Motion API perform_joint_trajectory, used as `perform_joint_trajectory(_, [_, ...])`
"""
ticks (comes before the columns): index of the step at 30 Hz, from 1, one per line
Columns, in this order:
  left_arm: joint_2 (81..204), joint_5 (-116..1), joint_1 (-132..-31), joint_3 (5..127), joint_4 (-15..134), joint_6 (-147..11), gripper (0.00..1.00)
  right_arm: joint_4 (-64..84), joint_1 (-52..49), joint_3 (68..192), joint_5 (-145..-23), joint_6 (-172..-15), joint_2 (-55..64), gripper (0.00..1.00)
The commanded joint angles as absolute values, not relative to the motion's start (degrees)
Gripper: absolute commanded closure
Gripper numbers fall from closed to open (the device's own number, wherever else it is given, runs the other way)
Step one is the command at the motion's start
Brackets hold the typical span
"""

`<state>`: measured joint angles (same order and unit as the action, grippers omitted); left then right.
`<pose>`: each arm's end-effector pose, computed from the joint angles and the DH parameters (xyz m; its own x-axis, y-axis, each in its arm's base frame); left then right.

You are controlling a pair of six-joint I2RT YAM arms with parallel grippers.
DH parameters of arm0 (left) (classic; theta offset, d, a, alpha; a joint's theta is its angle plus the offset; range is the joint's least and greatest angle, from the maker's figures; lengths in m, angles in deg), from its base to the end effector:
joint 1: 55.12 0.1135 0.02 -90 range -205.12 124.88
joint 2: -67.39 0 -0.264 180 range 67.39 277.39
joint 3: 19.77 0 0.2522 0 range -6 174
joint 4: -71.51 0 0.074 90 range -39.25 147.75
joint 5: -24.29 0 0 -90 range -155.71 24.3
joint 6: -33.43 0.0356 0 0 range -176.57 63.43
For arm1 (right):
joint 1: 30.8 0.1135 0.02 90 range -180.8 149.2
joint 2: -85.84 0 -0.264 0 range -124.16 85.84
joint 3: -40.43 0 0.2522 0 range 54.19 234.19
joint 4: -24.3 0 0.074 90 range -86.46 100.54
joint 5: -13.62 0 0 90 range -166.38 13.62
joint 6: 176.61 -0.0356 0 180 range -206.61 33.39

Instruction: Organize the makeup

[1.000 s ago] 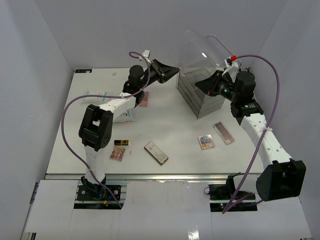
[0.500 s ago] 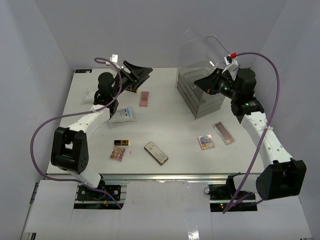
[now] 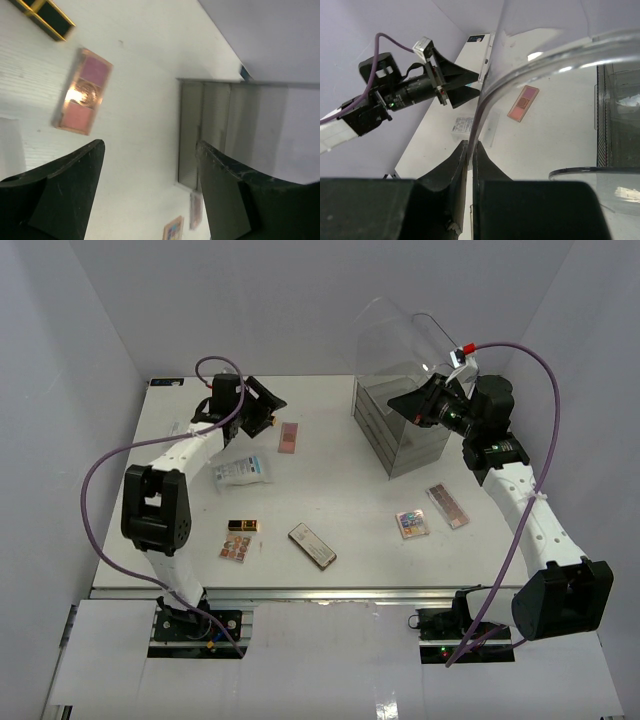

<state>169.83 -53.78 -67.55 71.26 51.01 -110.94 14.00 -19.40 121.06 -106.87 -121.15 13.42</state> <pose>0.4051 -0.0968 0.2639 -0.6112 -0.6796 -0.4057 -0.1971 0.6271 -0.7536 0.2851 0.0759 0.3974 -0.4078 0.4162 -0.8127 -0.5295 0.6174 0.5818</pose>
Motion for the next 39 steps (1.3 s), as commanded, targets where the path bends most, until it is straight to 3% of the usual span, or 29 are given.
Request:
perform_joint_trajectory(1, [179.49,-69.12,-67.25,87.41,30.87,-113.00,0.14,21.87,-18.85,124.45,-109.26,-120.09,15.78,0.92])
perform_joint_trajectory(7, [193.03,-74.68,-67.16,108.86,17.07,-115.71,0.12,21.68,-18.80,124.02,-109.07,-120.22,15.95,0.92])
perform_joint_trajectory(20, [201.74,-75.38,-66.81,116.58,13.64,-121.51,0.20,20.92,-18.85,122.84,-108.90,-120.45,17.11,0.92])
perform_joint_trajectory(27, [199.26,-76.47,-66.60,114.24,14.16,-119.40,0.18,20.92,-18.85,122.04,-108.81,-120.27,17.49,0.92])
perform_joint_trajectory(32, [189.76,-80.72,-66.21,108.12,14.60,-111.70,0.13,21.00,-18.85,121.36,-108.55,-120.01,17.97,0.92])
perform_joint_trajectory(36, [180.01,-82.62,-66.06,98.52,11.48,-106.77,0.03,21.27,-18.93,120.50,-107.93,-119.97,18.56,0.91])
perform_joint_trajectory(39, [171.41,-80.84,-64.13,87.62,7.55,-113.37,0.02,21.70,-18.93,120.02,-107.96,-120.48,18.95,0.91])
